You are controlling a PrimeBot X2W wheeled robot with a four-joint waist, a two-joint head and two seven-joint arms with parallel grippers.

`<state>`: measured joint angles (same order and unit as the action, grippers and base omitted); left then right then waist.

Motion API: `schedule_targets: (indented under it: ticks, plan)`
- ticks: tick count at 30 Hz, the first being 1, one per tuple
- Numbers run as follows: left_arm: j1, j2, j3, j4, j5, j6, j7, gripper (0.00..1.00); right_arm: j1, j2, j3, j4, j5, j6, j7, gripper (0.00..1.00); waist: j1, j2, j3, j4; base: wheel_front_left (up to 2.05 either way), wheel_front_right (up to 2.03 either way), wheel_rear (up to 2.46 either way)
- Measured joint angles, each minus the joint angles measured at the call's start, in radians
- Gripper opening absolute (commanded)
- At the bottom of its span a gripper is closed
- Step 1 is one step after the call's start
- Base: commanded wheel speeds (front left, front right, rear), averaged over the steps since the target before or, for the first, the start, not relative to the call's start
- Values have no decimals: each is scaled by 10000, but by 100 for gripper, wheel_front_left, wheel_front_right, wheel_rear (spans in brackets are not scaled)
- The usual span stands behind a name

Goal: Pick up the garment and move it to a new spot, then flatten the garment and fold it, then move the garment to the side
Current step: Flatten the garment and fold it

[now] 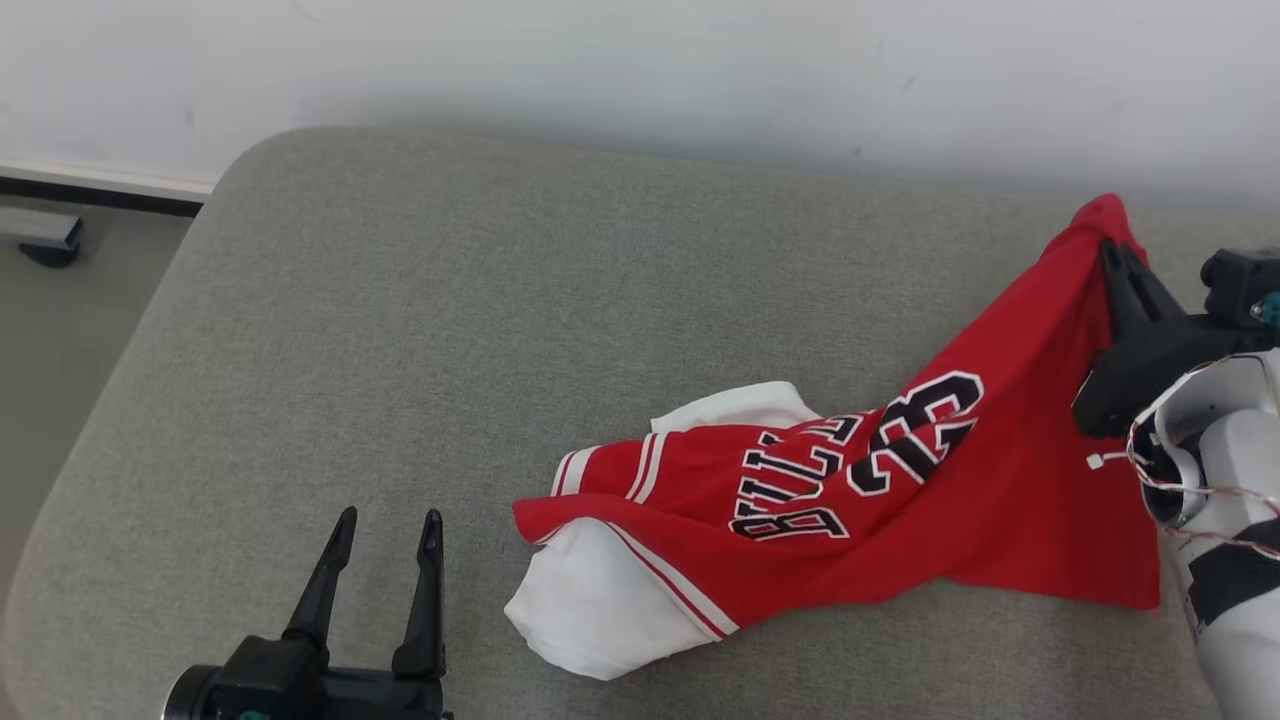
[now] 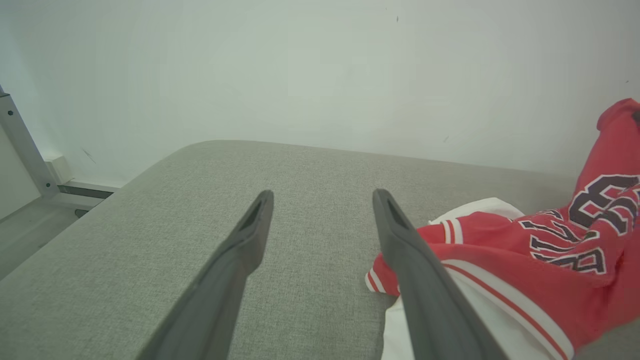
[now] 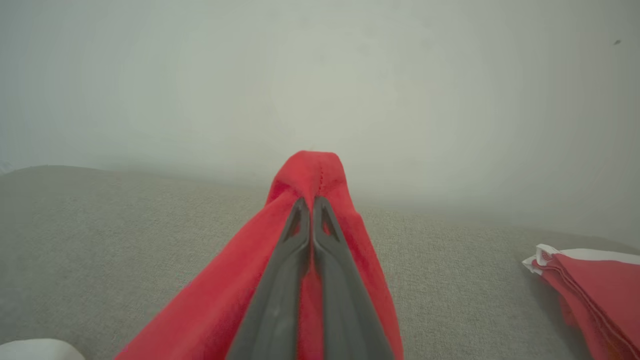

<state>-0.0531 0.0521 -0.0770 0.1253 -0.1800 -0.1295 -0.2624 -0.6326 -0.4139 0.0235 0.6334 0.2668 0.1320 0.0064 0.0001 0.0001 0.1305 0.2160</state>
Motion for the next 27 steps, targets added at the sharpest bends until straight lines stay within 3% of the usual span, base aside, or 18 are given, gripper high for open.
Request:
schedule_targets:
  ticks: [7, 8, 9, 18, 27]
  plan:
    - [-420, -2, -349, 65, -111, 0, -2, 100, -1432, -2, -40, 2284, -571, 0, -1335, 0, 0, 0, 519, 372, 0, 0, 0]
    - [-470, -2, -382, 84, -138, 0, -2, 100, -1600, 29, -61, 2558, -683, 0, -1478, 28, 0, 0, 590, 417, 0, 0, 0]
    - [-513, -2, -420, 104, -140, 0, -2, 100, -1758, 61, -79, 2853, -784, 0, -1574, 99, 0, 0, 658, 462, 0, 0, 0]
    - [-593, -4, -297, 180, -134, -15, 0, 100, -2410, 382, 339, 4339, -1095, 0, -2199, 100, -1, 0, 787, 512, 0, 0, 0]
    - [-174, 94, 270, 48, 31, -15, -2, 100, -1829, 259, 886, 3463, -236, 0, -2665, 100, -1, 0, 183, -94, 0, 0, 0]
